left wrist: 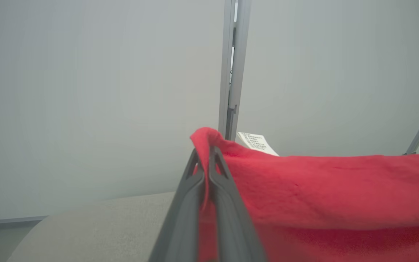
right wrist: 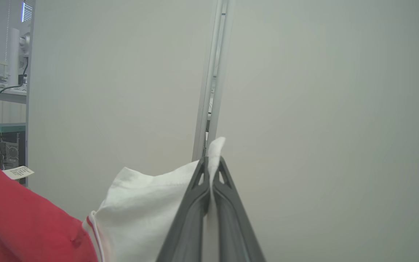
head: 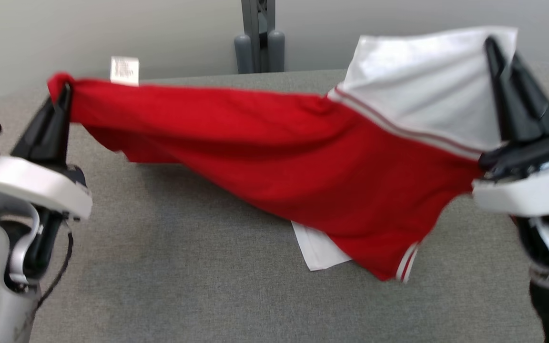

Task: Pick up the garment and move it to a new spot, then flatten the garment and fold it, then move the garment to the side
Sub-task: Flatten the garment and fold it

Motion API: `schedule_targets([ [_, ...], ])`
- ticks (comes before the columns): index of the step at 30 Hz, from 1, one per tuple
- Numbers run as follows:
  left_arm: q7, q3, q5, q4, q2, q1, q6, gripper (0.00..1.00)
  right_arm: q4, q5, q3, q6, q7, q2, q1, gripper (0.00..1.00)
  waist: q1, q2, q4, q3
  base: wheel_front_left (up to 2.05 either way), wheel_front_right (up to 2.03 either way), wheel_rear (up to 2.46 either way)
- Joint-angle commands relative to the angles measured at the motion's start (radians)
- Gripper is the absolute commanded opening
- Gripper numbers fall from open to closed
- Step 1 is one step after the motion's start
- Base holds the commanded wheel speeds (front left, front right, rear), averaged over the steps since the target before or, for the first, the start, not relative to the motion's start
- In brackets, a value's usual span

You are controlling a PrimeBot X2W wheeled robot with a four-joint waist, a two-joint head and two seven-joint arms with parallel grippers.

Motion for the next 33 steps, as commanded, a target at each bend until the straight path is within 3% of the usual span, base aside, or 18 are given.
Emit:
schedule_targets([
  [1, 0.001, 0.008, -0.001, -0.022, 0.000, -0.036, 0.009, 0.00, 0.012, 0.001, -0.012, 0.000, -0.008, -0.017, -0.044, 0.00, 0.0000, 0.0000, -0.001, -0.018, 0.00, 0.00, 0.00],
  [12, 0.047, 0.010, 0.033, -0.116, 0.028, -0.237, 0.032, 0.00, 0.073, 0.037, 0.005, 0.000, -0.017, -0.092, -0.327, 0.00, 0.0000, 0.0000, -0.004, -0.078, 0.00, 0.00, 0.00],
  [22, 0.125, -0.023, 0.040, -0.161, 0.039, -0.322, 0.037, 0.00, 0.097, 0.085, 0.016, 0.000, 0.038, -0.118, -0.433, 0.00, 0.0000, 0.0000, -0.005, -0.069, 0.00, 0.00, 0.00],
  [29, 0.124, -0.042, 0.013, -0.073, 0.008, -0.425, 0.007, 0.00, 0.230, 0.128, 0.062, 0.000, 0.055, -0.126, -0.551, 0.00, 0.0000, 0.0000, -0.006, -0.023, 0.00, 0.00, 0.00],
  [33, 0.114, -0.063, 0.003, 0.072, -0.014, -0.547, -0.031, 0.00, 0.374, 0.151, 0.111, 0.000, 0.027, -0.128, -0.690, 0.00, 0.0000, 0.0000, -0.005, 0.023, 0.00, 0.00, 0.00],
])
